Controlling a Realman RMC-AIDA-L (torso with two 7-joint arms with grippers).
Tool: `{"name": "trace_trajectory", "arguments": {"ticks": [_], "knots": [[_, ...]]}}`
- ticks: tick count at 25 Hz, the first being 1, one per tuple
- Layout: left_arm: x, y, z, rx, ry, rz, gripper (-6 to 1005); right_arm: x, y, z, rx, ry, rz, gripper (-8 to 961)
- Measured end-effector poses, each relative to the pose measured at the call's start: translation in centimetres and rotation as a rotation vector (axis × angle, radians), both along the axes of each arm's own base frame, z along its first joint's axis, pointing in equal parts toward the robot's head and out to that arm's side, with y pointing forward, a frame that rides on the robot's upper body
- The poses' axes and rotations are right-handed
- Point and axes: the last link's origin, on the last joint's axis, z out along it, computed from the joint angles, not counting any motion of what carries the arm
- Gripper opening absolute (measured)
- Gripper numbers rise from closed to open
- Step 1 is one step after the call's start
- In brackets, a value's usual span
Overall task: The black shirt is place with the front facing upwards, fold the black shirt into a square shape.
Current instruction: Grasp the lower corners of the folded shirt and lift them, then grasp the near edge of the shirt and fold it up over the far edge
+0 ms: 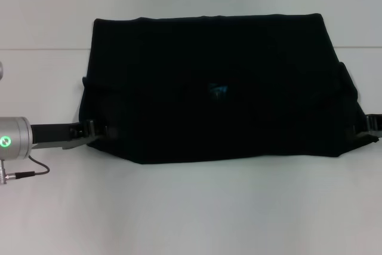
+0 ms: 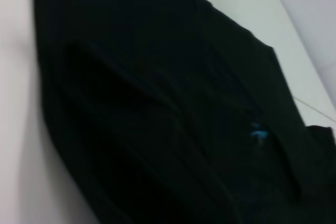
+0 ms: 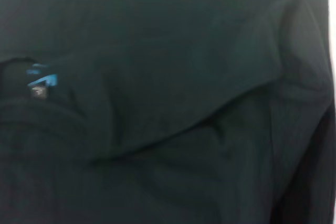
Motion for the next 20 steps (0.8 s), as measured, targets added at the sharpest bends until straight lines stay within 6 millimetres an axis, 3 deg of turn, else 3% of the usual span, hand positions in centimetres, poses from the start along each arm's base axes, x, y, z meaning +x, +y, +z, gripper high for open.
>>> {"name": "trace_trajectory", "arguments": {"ticks": [4, 9, 11, 15, 20], "knots": [[0.8, -0.9, 0.7, -0.081, -0.063, -0.034, 20, -0.6, -1.6, 0.8, -0.091, 0.03, 0.009, 228], [1.0, -4.5, 2.5, -0.247, -0.181, -0.057, 20, -0.5, -5.6, 1.6, -0.306, 0.078, 0.038, 49], [0.8, -6.4, 3.2, -0.332, -0.216, -0.056, 20, -0.3, -8.2, 1.8, -0.448, 0.114, 0.069, 49], [0.5, -10.2, 3.7, -0.538, -0.238, -0.047, 20, -0.1, -10.4, 1.6, -0.573, 0.141, 0.111, 49], [0.7, -11.6, 3.1, -0.651, -0.238, -0.051, 20, 0.5, -11.8, 0.0, -0.676, 0.155, 0.133, 50]]}}
